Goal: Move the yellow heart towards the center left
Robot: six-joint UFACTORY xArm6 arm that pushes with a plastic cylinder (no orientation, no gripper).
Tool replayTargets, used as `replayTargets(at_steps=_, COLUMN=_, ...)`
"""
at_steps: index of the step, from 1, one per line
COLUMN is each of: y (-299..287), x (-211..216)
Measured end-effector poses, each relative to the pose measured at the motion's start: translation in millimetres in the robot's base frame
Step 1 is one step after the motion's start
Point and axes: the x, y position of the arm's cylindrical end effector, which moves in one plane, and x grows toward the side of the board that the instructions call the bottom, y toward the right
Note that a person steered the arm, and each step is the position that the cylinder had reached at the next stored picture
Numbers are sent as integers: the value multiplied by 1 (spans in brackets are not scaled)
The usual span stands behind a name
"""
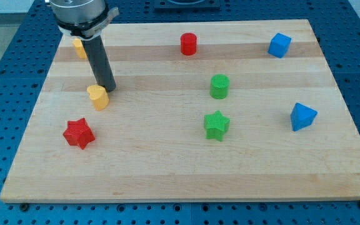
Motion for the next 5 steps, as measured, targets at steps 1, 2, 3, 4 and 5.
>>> replayTargets(at_steps=1, y=59, x=4)
replayTargets(at_steps=2, y=66, x=17)
replayTargets(at_steps=3, y=51, x=49)
replayTargets(at_steps=4, y=22, x=36)
replayTargets(at_steps=5, y=-7, x=10)
